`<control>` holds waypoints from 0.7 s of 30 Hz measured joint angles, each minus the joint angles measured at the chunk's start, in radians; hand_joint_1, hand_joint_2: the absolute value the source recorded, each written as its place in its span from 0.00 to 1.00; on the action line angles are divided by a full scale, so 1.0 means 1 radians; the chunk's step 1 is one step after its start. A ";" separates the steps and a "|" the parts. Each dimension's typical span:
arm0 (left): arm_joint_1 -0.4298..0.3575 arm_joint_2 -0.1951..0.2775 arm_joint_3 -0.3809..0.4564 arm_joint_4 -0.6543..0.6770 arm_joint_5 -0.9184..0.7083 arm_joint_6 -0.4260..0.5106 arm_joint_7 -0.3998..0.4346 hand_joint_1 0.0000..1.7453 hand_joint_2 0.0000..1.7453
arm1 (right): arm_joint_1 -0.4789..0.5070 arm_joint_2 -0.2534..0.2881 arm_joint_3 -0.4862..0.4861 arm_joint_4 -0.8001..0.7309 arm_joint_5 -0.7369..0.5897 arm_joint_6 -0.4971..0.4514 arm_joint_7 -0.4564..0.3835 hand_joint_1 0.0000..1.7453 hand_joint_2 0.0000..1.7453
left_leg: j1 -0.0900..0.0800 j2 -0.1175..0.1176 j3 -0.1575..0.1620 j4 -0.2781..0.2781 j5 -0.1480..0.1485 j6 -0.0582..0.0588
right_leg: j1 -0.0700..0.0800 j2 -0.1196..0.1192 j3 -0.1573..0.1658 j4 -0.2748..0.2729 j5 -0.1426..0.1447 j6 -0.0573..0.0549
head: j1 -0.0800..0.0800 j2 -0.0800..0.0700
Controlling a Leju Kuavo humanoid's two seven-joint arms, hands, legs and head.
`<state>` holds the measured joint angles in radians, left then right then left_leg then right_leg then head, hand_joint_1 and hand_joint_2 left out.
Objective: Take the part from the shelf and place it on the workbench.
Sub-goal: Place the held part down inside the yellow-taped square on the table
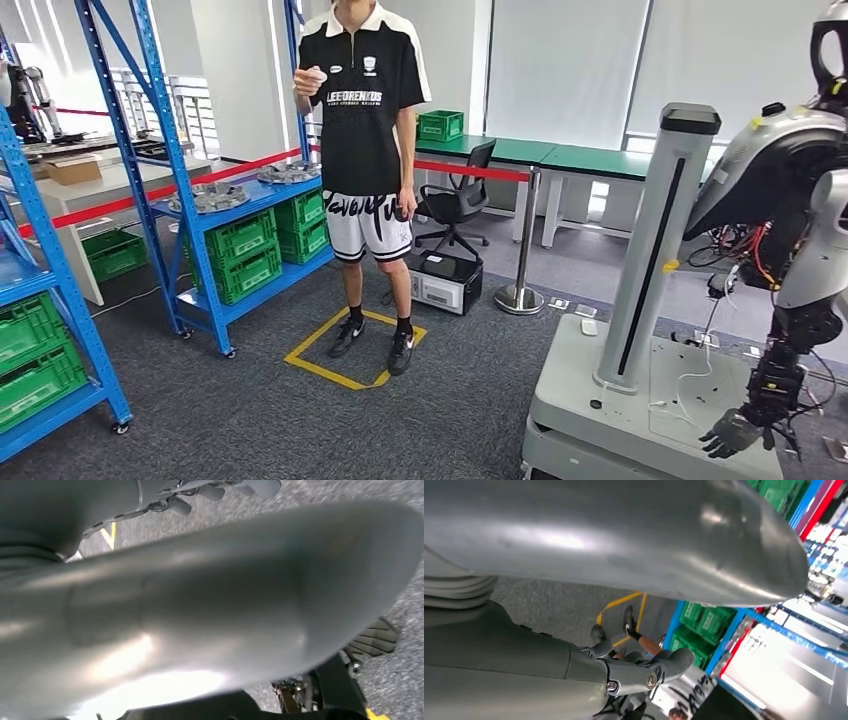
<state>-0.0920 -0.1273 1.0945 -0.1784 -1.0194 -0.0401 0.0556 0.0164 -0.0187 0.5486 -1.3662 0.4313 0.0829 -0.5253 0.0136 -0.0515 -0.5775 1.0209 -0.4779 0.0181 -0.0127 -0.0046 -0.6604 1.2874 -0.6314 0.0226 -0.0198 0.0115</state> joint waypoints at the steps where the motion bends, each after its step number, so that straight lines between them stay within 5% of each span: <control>1: 0.001 -0.001 0.000 0.000 0.000 0.000 0.002 0.00 0.00 | 0.001 0.000 0.000 0.000 0.001 -0.002 0.000 0.00 0.00 | 0.001 -0.015 -0.001 0.003 0.000 -0.002 | -0.002 0.007 0.022 -0.050 0.035 -0.001 | 0.000 0.000; 4: 0.001 -0.003 0.000 0.000 -0.002 0.000 0.011 0.00 0.00 | 0.005 0.000 0.000 0.000 0.004 -0.009 0.002 0.00 0.00 | 0.003 -0.057 -0.008 0.015 -0.002 -0.019 | -0.009 0.069 0.104 -0.230 0.108 -0.003 | 0.000 0.000; 5: 0.001 -0.003 0.000 0.000 -0.004 0.000 0.013 0.00 0.00 | 0.008 0.000 0.000 0.000 0.006 -0.012 0.002 0.00 0.00 | 0.004 -0.068 -0.013 0.016 0.000 -0.027 | -0.008 0.082 0.111 -0.249 0.109 -0.006 | 0.000 0.000; 7: 0.004 -0.002 0.000 0.000 -0.008 0.000 0.018 0.00 0.00 | 0.012 0.000 0.000 0.000 0.009 -0.018 0.003 0.00 0.00 | 0.007 -0.087 -0.022 0.009 0.007 -0.043 | -0.005 0.069 0.110 -0.253 0.111 -0.019 | 0.000 0.000; 9: 0.006 -0.002 0.000 0.000 -0.010 0.000 0.025 0.00 0.00 | 0.014 0.000 0.000 -0.001 0.010 -0.023 0.005 0.00 0.00 | 0.007 -0.052 -0.034 0.022 -0.002 -0.053 | -0.005 0.044 0.112 -0.260 0.117 -0.036 | 0.000 0.000; 12: 0.001 -0.003 0.000 0.001 -0.010 0.000 0.033 0.00 0.00 | 0.019 -0.001 0.000 -0.002 0.009 -0.026 0.010 0.00 0.00 | 0.003 0.034 -0.104 0.173 -0.089 -0.059 | -0.002 -0.002 0.111 -0.265 0.119 -0.052 | -0.001 0.000; 14: 0.001 -0.003 0.000 0.001 -0.010 0.000 0.035 0.00 0.00 | 0.021 -0.001 0.002 -0.002 0.008 -0.028 0.015 0.00 0.00 | 0.003 0.044 -0.147 0.279 -0.130 -0.060 | 0.003 -0.034 0.110 -0.264 0.117 -0.054 | -0.001 0.000; 15: 0.002 -0.003 0.000 0.001 -0.010 0.000 0.036 0.00 0.00 | 0.021 -0.001 0.004 -0.002 0.007 -0.029 0.016 0.00 0.00 | 0.003 0.046 -0.146 0.286 -0.125 -0.059 | 0.005 -0.048 0.110 -0.264 0.117 -0.055 | -0.001 0.000; 17: 0.005 -0.002 0.000 0.000 -0.010 0.000 0.037 0.00 0.00 | 0.020 -0.001 0.006 -0.002 0.006 -0.031 0.016 0.00 0.00 | -0.002 0.065 -0.082 0.182 -0.069 -0.048 | 0.009 -0.075 0.114 -0.264 0.115 -0.055 | -0.001 0.000; 19: 0.002 0.000 0.000 0.000 -0.010 0.000 0.037 0.00 0.00 | 0.019 -0.001 0.009 -0.002 0.006 -0.031 0.016 0.00 0.00 | -0.014 0.113 -0.009 0.049 -0.027 -0.031 | 0.015 -0.100 0.118 -0.263 0.110 -0.050 | -0.001 0.000; 21: 0.001 0.000 0.000 0.000 -0.010 0.001 0.039 0.00 0.00 | 0.018 -0.001 0.011 -0.002 0.006 -0.031 0.016 0.00 0.00 | -0.024 0.129 0.009 0.005 -0.022 -0.022 | 0.019 -0.122 0.121 -0.262 0.107 -0.042 | -0.001 0.000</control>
<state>-0.0911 -0.1275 1.0949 -0.1786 -1.0296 -0.0392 0.0947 0.0349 -0.0193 0.5599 -1.3684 0.4371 0.0523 -0.5088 -0.0100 0.0779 -0.5680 1.0260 -0.4999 -0.0040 0.0067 -0.1262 -0.5393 1.0250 -0.5242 -0.0192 -0.0205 0.0114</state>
